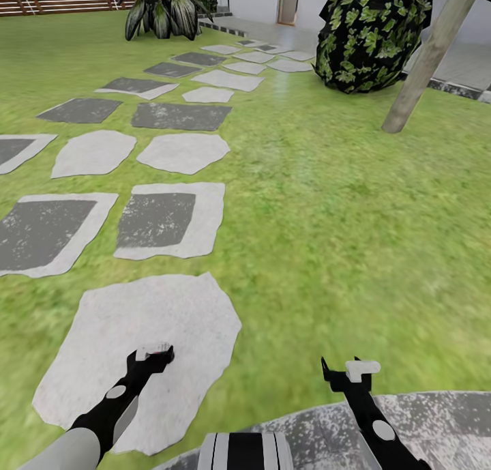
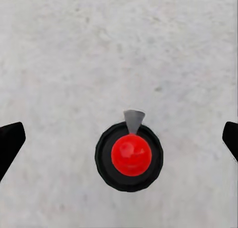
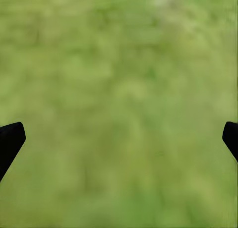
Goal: In the garden, pick up the pesticide atomizer on the floor and spray pesticide onto both trees until each tree trunk is fully covered.
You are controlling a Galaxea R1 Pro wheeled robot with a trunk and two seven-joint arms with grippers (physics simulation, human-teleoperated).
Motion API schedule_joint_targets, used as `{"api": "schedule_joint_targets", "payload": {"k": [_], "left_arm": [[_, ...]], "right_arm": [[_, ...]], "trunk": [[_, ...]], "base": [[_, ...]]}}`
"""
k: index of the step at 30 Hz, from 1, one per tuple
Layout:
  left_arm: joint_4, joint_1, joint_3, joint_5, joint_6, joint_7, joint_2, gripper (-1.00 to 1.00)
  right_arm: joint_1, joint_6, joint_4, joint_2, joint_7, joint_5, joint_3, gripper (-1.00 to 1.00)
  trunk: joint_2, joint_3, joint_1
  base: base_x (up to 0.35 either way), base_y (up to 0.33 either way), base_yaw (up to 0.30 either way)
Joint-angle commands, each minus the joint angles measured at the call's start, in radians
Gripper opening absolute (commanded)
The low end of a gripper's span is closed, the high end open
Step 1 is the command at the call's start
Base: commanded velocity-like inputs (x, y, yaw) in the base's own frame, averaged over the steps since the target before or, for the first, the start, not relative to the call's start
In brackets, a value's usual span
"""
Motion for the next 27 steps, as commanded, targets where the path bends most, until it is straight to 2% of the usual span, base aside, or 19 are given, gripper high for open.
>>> {"api": "schedule_joint_targets", "payload": {"k": [1,11,19,23,27], "left_arm": [[0.001,-0.001,0.005,0.004,-0.003,-0.008,-0.001,1.0],[0.001,-0.001,0.005,0.005,-0.003,-0.008,-0.001,1.0],[0.002,0.001,0.003,0.004,-0.004,-0.008,-0.002,1.0],[0.002,0.001,0.003,0.002,-0.016,-0.008,-0.001,1.0],[0.002,0.001,0.003,0.002,-0.025,-0.008,0.0,1.0]], "right_arm": [[0.0,-0.003,0.001,0.0,0.0,0.0,0.0,1.0],[0.0,-0.003,0.002,0.0,0.0,0.001,0.0,1.0],[0.0,-0.003,0.002,0.0,0.0,0.0,0.0,1.0],[0.0,-0.003,0.002,0.0,0.0,0.0,0.0,1.0],[0.0,-0.003,0.002,0.0,0.0,0.001,0.0,1.0]], "trunk": [[0.0,-0.001,0.0],[0.0,-0.001,0.0],[0.0,-0.001,0.0],[0.0,-0.001,0.0],[0.0,0.0,0.0]], "base": [[0.063,0.0,0.0],[0.116,0.0,0.0],[0.017,0.0,0.0],[-0.149,0.0,-0.032],[-0.214,0.0,-0.213]]}}
